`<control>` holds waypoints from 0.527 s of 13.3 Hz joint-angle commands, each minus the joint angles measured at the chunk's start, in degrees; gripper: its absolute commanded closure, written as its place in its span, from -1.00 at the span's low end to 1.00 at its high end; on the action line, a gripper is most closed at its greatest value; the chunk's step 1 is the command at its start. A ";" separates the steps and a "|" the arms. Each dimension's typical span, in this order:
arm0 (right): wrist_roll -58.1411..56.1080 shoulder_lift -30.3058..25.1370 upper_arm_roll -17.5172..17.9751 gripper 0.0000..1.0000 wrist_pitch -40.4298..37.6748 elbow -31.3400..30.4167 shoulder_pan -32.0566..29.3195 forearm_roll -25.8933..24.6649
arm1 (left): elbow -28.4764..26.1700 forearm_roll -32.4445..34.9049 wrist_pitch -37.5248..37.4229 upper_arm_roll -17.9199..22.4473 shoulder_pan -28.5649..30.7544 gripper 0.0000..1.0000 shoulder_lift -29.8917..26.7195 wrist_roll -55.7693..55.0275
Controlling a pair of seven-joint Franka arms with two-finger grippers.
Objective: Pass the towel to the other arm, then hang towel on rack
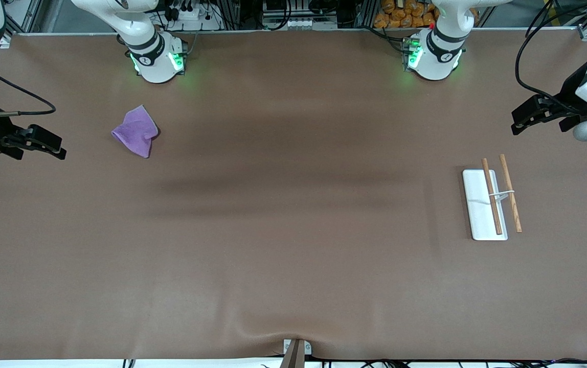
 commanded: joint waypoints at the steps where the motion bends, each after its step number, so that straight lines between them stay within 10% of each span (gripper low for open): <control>1: 0.88 -0.98 -0.17 -1.00 0.17 -0.55 0.57 -0.94 | 0.55 0.02 -0.86 0.06 0.15 -1.00 -0.29 1.04; 7: 0.27 0.59 -0.25 -1.00 -2.81 -0.99 -0.13 -0.86 | 0.55 0.37 -0.86 0.41 0.24 -1.00 -0.47 1.21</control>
